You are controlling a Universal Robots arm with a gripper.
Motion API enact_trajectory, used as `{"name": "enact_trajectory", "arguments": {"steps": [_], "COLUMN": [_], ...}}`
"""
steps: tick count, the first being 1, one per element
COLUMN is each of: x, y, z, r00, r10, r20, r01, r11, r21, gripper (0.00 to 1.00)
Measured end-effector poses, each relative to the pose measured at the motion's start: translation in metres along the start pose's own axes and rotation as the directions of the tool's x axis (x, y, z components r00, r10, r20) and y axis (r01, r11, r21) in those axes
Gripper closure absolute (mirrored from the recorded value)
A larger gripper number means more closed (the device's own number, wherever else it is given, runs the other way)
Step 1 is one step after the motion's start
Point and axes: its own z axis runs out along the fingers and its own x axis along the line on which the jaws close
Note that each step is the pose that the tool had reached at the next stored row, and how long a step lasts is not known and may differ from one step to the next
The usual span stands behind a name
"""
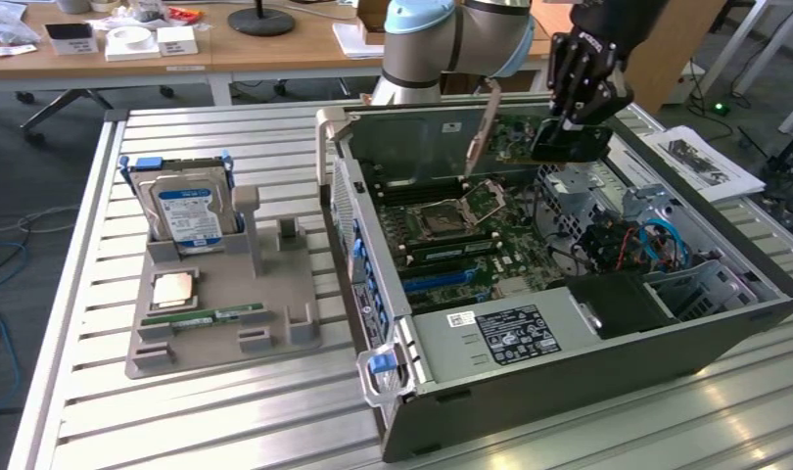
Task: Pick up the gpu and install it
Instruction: 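Insert the gpu into the slot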
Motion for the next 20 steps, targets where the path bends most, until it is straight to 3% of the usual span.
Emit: {"name": "enact_trajectory", "arguments": {"steps": [9,15,18,20], "x": [0.001,0.002,0.002,0.003], "y": [0.0088,0.012,0.0127,0.0178], "z": [0.0004,0.0023,0.0024,0.0025], "r00": [1.0,0.9997,0.9996,0.9995], "r10": [-0.007,-0.025,-0.028,-0.031], "r20": [0.0011,0.0022,0.0023,0.0024], "r01": [0.007,0.025,0.028,0.031], "r11": [1.0,0.9995,0.9994,0.9993], "r21": [0.0072,0.0202,0.0208,0.0217], "gripper": [0.73,0.73,0.73,0.73]}}
